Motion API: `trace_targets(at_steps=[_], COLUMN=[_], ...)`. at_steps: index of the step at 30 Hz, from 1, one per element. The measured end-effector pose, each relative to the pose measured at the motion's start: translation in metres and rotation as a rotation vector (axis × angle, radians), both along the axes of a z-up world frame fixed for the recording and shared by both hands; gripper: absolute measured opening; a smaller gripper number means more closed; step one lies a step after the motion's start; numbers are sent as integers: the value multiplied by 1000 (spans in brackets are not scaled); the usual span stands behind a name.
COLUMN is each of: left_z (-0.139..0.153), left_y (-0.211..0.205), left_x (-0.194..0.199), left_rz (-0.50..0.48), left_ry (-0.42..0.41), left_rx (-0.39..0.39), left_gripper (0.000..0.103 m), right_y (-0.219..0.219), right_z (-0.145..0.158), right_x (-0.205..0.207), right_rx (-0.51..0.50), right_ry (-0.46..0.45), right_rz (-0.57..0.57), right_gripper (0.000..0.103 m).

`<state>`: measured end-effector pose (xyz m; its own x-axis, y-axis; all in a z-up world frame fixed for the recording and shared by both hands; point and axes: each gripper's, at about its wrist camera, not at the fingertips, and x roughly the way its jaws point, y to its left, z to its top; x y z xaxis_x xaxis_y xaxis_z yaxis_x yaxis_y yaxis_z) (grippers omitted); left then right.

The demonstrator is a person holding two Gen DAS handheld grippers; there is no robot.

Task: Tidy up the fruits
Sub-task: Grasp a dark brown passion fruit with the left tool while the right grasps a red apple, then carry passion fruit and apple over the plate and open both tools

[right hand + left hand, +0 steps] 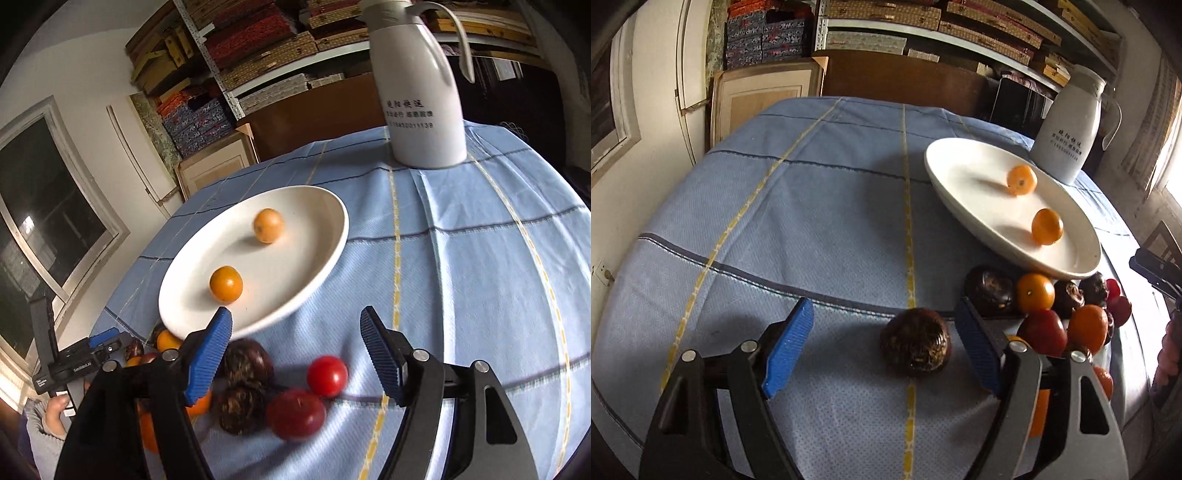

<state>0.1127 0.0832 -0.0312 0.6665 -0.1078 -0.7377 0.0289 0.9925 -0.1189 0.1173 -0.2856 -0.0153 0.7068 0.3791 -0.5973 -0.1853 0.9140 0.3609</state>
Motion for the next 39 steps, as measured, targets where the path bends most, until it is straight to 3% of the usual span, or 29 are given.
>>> trace_targets(at_steps=[5,9,12,18,22,29,32,34,39], left_z=[-12,-15,-16,-12,-11,-11,-11,-11,0], left_y=[-15,-10,-15,-25,-25,-22,-23,-22,-23], left_x=[5,7,8,4,2,3,4,4,-2], left_rz=[-30,-21,-23,-92,-96,-105,-113,-116,-108], left_ry=[54,70,71,47,42,43,44,42,-9], left_rx=[90,69,105,114,98,54,49,37,31], left_gripper=[76,77,75,42,42,42,42,42,42], right_y=[6,7,7,12,18,17,18,17,13], right_z=[-16,-17,-17,-19,-22,-38,-38,-39,-33], right_x=[-27,-39,-46,-53,-51,-36,-34,-33,-37], right_rx=[-47,-40,-36,-53,-70,-51,-40,-24,9], right_ry=[17,4,1,15,41,138,137,143,108], right_rz=[8,21,23,38,59,48,56,64,55], right_gripper=[74,73,73,70,51,50,47,37,36])
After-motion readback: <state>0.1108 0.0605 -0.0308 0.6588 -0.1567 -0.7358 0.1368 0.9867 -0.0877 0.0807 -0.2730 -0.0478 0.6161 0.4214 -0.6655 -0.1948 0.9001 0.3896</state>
